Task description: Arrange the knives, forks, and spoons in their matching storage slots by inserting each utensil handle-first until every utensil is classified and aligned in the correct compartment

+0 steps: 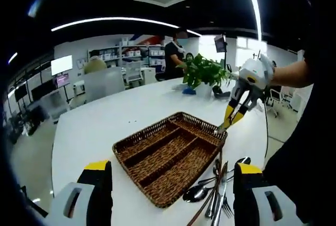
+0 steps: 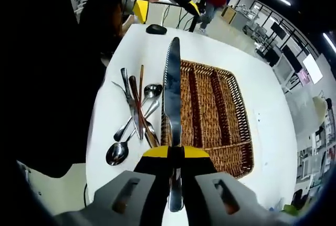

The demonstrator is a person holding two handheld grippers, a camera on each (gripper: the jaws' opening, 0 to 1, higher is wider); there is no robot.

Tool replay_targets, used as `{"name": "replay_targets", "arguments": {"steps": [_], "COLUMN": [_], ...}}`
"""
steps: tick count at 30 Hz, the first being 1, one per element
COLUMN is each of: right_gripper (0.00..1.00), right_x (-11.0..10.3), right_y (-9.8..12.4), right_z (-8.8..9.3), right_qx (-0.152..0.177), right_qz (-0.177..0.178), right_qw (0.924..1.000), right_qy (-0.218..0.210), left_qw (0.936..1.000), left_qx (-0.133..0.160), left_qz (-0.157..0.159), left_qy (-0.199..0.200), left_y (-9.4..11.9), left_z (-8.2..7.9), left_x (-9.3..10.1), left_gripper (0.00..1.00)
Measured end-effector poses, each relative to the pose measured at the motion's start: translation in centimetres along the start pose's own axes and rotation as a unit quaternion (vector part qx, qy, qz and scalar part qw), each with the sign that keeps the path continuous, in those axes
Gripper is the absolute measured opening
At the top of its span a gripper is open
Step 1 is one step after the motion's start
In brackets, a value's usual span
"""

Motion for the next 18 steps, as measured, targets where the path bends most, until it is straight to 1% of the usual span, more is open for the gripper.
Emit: {"name": "replay_targets", "arguments": {"steps": [8,10,11,14,18], "right_gripper": [0.03,0.03,0.03,0.03,0.03], "right_x": [1.5,1.9,2.2,2.8,4.0], "right_y": [0.4,0.5,0.5,0.4,0.4], "right_z": [-0.5,-0.9,-1.3,-1.9,-2.9], "right_qx": [-0.008,-0.005,-0.003,-0.003,-0.004], "right_qz": [0.008,0.005,0.005,0.007,0.011], "right_qw": [0.9998,0.9999,0.9999,0.9998,0.9995], "right_qy": [0.014,0.012,0.011,0.016,0.028], "left_qw": [0.9999,0.9997,0.9997,0.9995,0.9992], "left_qx": [0.005,0.01,0.012,0.017,0.016], "left_qz": [-0.016,-0.021,-0.022,-0.026,-0.035], "left_qy": [0.004,0.0,0.001,0.005,0.01], "left_y": [1.5,2.1,2.6,3.2,3.8], "left_z": [-0.3,-0.5,-0.4,-0.5,0.0], "left_x": [-0.6,-0.6,-1.1,-1.3,-1.8], "left_gripper": [1.0,1.0,1.0,1.0,1.0]}}
Point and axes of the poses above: the point that each gripper's makers call its tool centre point, and the gripper's own axes: y roughly backward along the fingers, x roughly to its right, z roughly out of its underside, the point moved 2 cm from there along y, roughly backward along the fingers, and after that the axes turned 10 degrees about y, right-handed, at the moved point
